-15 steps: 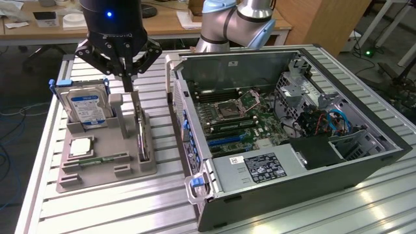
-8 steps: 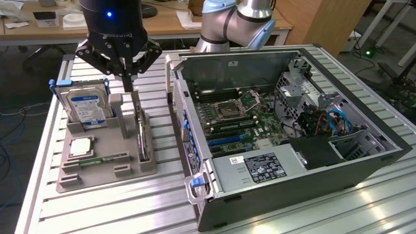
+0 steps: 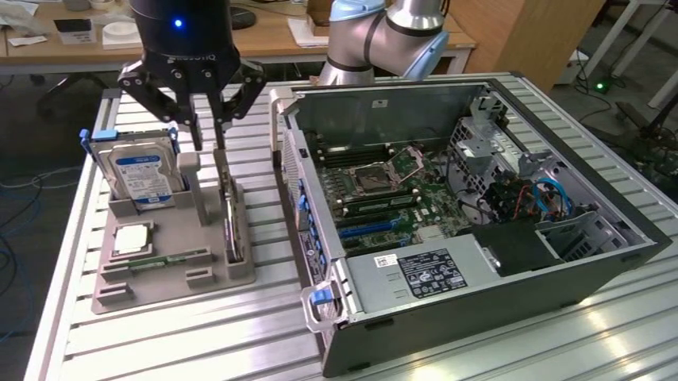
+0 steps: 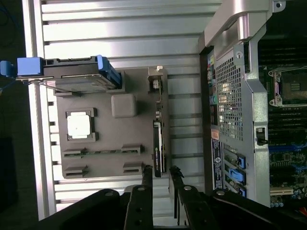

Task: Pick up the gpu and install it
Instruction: 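Pick up the gpu and move the gpu toward the slot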

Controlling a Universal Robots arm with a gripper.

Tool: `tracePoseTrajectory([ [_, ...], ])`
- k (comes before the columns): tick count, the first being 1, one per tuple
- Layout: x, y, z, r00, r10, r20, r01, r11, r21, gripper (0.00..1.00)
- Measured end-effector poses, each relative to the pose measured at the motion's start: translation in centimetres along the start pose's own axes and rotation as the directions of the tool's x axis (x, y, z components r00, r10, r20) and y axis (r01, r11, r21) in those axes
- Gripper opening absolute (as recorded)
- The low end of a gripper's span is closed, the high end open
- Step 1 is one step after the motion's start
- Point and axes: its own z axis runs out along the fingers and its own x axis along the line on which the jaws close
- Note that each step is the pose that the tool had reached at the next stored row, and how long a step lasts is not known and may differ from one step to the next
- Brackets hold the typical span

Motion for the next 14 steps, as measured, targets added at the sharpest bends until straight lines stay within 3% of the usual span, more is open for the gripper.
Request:
tracePoseTrajectory([
  [6,0.0,0.0,0.0,1.0,0.0,0.0,0.0,1.0,0.0,0.53],
  [9,0.0,0.0,0.0,1.0,0.0,0.0,0.0,1.0,0.0,0.58],
  [10,0.0,0.0,0.0,1.0,0.0,0.0,0.0,1.0,0.0,0.65],
  [14,0.0,0.0,0.0,1.0,0.0,0.0,0.0,1.0,0.0,0.65],
])
